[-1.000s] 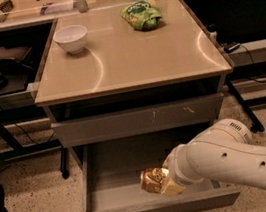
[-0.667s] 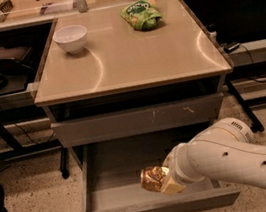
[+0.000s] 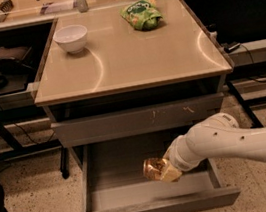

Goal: Place orange can into middle drawer

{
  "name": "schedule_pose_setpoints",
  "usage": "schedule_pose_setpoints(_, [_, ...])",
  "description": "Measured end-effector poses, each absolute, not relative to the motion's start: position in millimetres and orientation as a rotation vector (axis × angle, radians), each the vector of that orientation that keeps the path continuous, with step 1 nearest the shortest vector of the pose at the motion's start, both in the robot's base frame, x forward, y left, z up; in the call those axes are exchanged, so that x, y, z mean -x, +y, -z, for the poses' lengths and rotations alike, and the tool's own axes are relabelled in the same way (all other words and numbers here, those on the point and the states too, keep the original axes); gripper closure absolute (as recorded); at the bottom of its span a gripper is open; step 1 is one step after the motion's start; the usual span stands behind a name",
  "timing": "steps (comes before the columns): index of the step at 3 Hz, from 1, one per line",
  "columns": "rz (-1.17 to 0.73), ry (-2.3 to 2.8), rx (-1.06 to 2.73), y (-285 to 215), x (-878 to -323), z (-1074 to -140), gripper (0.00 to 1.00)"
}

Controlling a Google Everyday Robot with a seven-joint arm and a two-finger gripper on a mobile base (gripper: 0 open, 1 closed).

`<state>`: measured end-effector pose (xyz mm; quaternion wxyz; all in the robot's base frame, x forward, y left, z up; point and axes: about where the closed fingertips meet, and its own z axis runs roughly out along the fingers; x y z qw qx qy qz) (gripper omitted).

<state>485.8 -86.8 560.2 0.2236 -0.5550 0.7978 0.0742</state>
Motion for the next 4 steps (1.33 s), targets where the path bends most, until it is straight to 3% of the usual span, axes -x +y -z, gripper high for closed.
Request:
schedule_pose_setpoints(1, [-0.295, 2.258, 1.451, -101, -529, -506, 1.00])
schedule_pose_setpoints(3, [-0.448, 2.349, 1.298, -142, -542, -407, 1.00])
schedule_pose_setpoints(4, [-0.457, 2.351, 1.295, -142, -541, -402, 0.81])
